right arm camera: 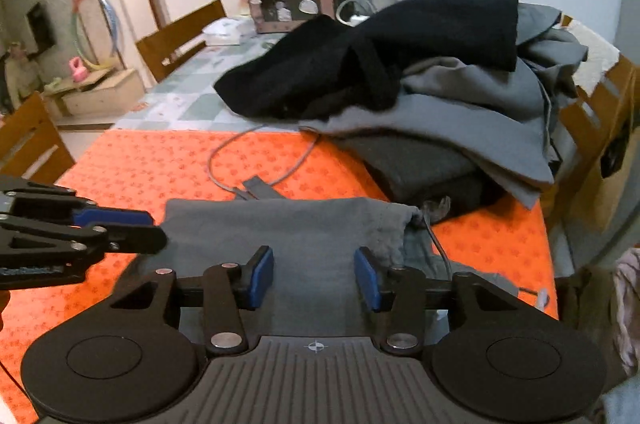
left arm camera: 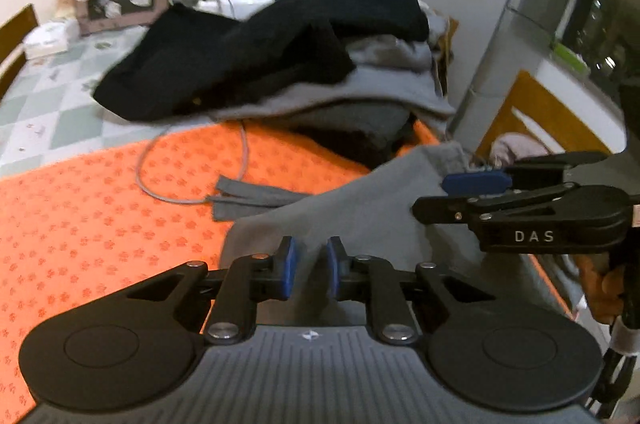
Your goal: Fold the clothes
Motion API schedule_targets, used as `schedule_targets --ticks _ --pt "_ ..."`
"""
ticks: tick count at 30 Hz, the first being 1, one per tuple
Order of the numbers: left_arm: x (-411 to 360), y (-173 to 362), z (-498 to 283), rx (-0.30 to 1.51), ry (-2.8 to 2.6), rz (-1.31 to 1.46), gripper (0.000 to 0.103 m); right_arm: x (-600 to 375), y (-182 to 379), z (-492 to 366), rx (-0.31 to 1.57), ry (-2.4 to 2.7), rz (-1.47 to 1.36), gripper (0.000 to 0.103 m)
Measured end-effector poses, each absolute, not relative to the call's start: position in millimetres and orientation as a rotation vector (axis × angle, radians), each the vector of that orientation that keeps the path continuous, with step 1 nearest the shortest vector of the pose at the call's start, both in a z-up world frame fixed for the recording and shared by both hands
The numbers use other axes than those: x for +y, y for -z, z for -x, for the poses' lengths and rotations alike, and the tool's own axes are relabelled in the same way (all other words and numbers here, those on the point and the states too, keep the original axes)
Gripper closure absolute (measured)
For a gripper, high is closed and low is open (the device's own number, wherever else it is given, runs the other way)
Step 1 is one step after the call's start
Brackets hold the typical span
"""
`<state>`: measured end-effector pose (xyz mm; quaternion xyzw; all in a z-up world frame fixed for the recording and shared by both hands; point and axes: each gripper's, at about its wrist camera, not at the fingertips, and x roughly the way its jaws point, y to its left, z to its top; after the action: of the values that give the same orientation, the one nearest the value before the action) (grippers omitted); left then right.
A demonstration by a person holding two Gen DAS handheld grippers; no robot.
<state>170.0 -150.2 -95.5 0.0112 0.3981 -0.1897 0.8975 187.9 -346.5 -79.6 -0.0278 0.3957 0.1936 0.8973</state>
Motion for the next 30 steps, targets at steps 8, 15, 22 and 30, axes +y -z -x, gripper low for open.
schedule_targets --ticks 8,15,22,30 --pt "-163.5 135.1 -187.4 0.89 0.416 -0.124 0.084 -337.6 109.8 -182.9 0.856 -0.326 0.142 0.055" --pt "-166.1 155.0 -197.2 0.883 0.413 -0.116 0.084 -328.3 127.1 -185.3 0.837 -0.301 0.191 0.053" --pt "-139.0 126.7 -193.5 0.861 0.456 0.028 0.068 -355.2 76.7 -159.8 0.808 -0.329 0.08 0.043" --pt "-137.0 96.6 -147.3 0.797 0.535 -0.05 0.044 -385.0 57.9 -91.1 0.866 -0.32 0.091 0.042"
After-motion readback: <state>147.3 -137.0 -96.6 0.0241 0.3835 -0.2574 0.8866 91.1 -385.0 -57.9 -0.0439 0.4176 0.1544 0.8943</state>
